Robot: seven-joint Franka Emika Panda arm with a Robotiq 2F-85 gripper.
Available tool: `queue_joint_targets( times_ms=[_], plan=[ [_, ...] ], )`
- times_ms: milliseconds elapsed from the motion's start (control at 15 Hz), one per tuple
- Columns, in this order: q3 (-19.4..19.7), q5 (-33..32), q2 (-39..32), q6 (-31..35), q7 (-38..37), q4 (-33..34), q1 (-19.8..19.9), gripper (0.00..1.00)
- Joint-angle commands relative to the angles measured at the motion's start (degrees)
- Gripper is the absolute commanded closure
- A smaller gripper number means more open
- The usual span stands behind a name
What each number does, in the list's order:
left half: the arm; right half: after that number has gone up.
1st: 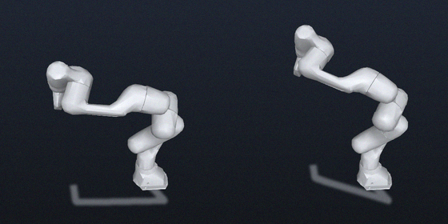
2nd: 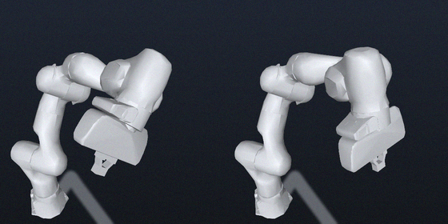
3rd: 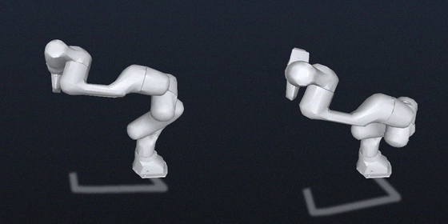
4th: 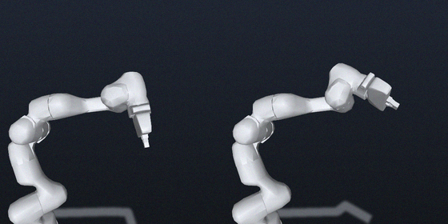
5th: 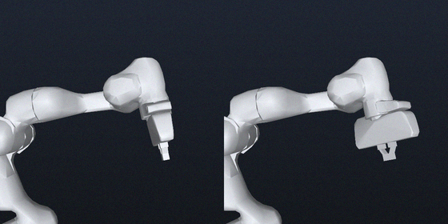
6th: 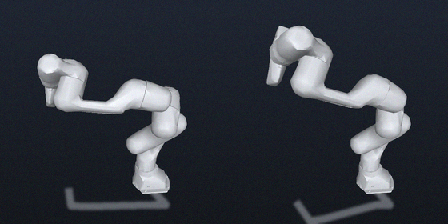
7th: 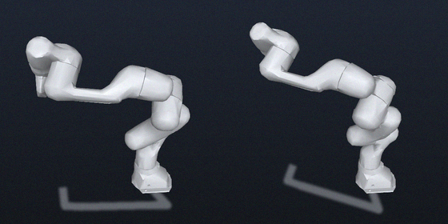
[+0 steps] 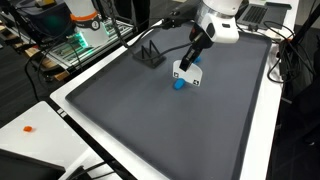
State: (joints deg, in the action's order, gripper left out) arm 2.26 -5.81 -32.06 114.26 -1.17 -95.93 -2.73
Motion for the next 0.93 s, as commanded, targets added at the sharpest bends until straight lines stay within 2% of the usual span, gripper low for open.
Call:
queue_joint_targets(
  times_ms=[0,400,867],
  plan=[
    [-0.12,-0.92,-1.84,-0.7,-0.06,0.31,0.51,0.98],
    [0.08,-1.07,-2.29,-1.16,-0.13,0.17,0.66,0.98],
    [0.01,-1.2,-2.53,-4.88,0.53,0.36,0.73,0.98]
  ],
)
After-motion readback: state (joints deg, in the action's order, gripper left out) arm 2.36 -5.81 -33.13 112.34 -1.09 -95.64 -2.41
